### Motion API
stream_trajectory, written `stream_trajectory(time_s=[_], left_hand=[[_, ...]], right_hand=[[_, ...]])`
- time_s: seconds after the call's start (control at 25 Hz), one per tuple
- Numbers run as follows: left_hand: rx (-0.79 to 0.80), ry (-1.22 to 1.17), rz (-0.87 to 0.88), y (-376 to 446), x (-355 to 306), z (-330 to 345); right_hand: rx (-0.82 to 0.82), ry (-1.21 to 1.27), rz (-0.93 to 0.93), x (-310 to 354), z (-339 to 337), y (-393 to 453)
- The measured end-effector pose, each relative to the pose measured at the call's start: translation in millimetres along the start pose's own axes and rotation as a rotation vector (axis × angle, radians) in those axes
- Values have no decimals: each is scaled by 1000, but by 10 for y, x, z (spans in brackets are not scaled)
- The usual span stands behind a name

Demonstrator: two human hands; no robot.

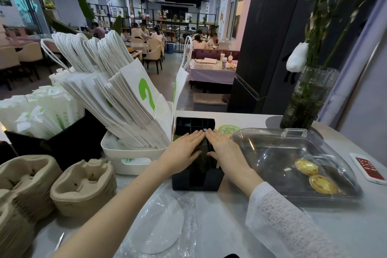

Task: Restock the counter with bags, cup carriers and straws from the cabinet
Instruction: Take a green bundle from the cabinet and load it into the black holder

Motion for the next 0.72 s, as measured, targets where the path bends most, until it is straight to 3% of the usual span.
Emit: stream_trajectory(time_s=[0.48, 0.72], left_hand=[[60, 2, -17, -10, -22, -42], [-29, 151, -301, -96, 15, -58]], right_hand=[[47, -75, -17, 29, 66, 56], [119, -71, -136, 45, 105, 105]])
Point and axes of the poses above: each hand's wrist, its own y-axis towards the middle knuckle, its own z-axis out of the palm, x = y × z, the point moved 3 cm from there along y, towards the middle knuckle, and after that the axes turned 10 degrees about y, right-handed, at the moved point
